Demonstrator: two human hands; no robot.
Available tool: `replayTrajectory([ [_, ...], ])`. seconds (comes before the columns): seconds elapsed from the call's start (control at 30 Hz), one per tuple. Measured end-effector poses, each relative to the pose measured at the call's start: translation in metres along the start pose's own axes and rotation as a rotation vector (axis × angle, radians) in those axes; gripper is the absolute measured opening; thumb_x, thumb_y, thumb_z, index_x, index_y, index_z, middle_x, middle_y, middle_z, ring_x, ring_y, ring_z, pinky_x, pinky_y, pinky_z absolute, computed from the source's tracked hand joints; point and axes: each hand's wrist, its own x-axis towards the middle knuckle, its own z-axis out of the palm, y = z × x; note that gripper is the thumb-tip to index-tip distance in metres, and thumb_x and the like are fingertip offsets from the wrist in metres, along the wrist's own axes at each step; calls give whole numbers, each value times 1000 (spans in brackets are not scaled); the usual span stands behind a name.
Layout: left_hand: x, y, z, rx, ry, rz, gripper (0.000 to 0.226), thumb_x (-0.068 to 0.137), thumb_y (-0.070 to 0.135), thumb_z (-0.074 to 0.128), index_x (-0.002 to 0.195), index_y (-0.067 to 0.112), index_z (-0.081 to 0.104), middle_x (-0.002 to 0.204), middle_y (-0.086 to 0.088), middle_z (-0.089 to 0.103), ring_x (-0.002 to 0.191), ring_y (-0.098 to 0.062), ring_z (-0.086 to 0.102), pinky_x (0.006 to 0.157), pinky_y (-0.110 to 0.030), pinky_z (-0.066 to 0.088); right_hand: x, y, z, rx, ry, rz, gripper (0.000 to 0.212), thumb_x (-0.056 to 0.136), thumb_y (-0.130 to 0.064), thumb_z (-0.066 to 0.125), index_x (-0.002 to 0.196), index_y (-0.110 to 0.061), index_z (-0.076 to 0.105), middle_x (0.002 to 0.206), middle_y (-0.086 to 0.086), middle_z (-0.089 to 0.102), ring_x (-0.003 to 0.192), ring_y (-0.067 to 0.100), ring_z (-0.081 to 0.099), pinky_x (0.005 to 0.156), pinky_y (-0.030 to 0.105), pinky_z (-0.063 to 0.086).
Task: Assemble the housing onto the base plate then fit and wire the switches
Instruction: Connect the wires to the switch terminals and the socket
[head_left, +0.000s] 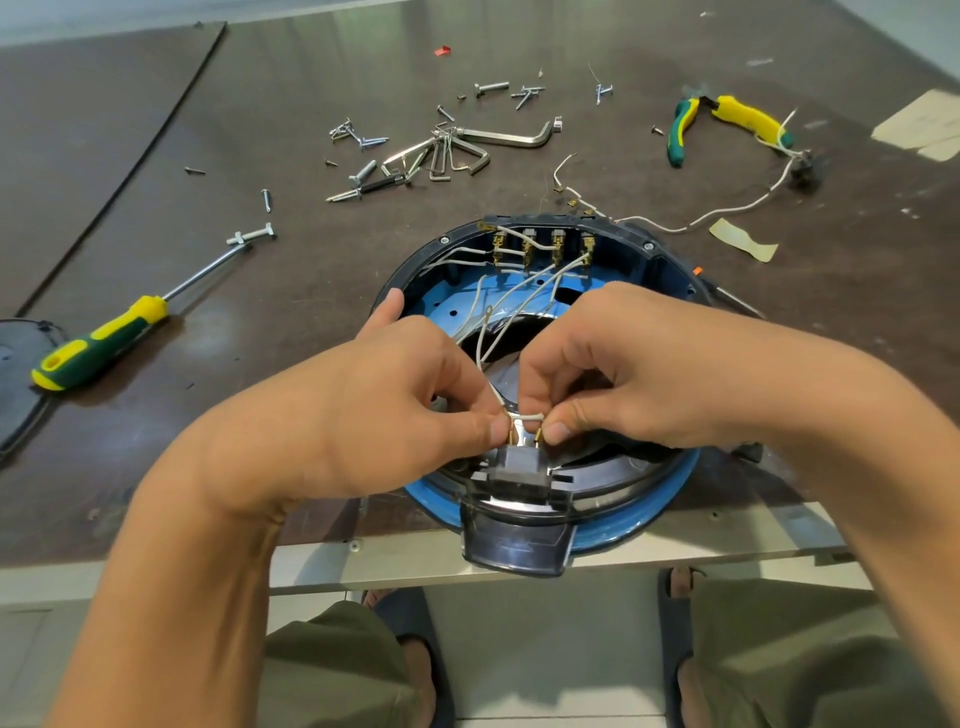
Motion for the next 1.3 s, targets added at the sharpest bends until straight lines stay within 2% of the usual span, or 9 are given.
replayTrajectory([
  [0.17, 0, 0, 0, -30, -9, -17, 21, 93, 33, 63, 76, 35, 75, 60, 8, 65, 62, -2, 59, 120, -37, -19, -2, -1, -5, 146, -89, 65, 10, 90, -8, 71, 86, -17, 74, 75, -8, 75, 69, 5, 70, 67, 17, 54],
  [0.37, -3, 4, -1, -64, -24, -33, 21, 91, 22, 60, 81, 30, 76, 36, 21, 44, 48, 11, 51, 121, -42, -16, 1, -3, -8, 270, -116, 140, 12, 91, -14, 69, 81, -13, 75, 69, 0, 73, 59, 4, 61, 54, 16, 47],
  [0.57, -5, 3, -3, -82, -37, -23, 18, 92, 21, 60, 87, 27, 77, 32, 23, 41, 48, 17, 50, 121, -43, -16, 4, -4, -7, 298, -93, 172, 3, 85, -16, 76, 84, -14, 78, 69, 6, 73, 61, 11, 60, 60, 26, 51],
  [0.7, -5, 0, -2, -84, -25, 4, 18, 92, 17, 61, 87, 23, 77, 35, 31, 42, 50, 22, 48, 120, -48, -15, 4, -4, -7, 345, -85, 189, 22, 81, -7, 78, 102, -10, 71, 76, 12, 75, 65, 20, 65, 68, 34, 57],
  [0.8, -4, -3, 0, -82, -29, 30, 16, 93, 16, 63, 87, 22, 77, 37, 33, 44, 52, 24, 48, 120, -49, -14, 4, -4, -8, 380, -90, 185, 26, 81, -2, 77, 104, -7, 69, 78, 15, 74, 65, 22, 67, 69, 33, 57],
  [0.87, -3, -5, 1, -87, -39, 50, 14, 91, 29, 65, 85, 26, 78, 47, 33, 54, 62, 22, 54, 120, -45, -16, 3, -4, -8, 402, -92, 180, 25, 81, 1, 77, 103, -7, 68, 79, 17, 74, 66, 23, 68, 70, 33, 58],
  [0.97, -1, -5, 1, -73, -10, 52, 26, 79, 46, 53, 80, 34, 76, 73, 17, 72, 80, 5, 64, 119, -33, -19, 2, -4, -8, 420, -93, 175, 24, 82, 4, 75, 103, -5, 68, 78, 18, 74, 67, 25, 69, 70, 33, 58],
  [1.17, 0, -9, 0, -72, 17, 91, 33, 79, 60, 50, 85, 38, 75, 85, -5, 73, 87, -11, 67, 107, -10, -25, 5, -4, -5, 481, -66, 190, 17, 88, 6, 67, 104, 1, 66, 70, 15, 72, 59, 21, 67, 61, 29, 58],
  [1.3, -4, -8, -1, -124, -40, 157, 45, 66, 82, 49, 97, 54, 67, 91, 14, 73, 100, 3, 64, 109, -19, -27, 4, -5, -4, 449, -65, 178, 21, 86, 6, 70, 104, -4, 65, 69, 15, 72, 58, 22, 67, 62, 30, 59],
])
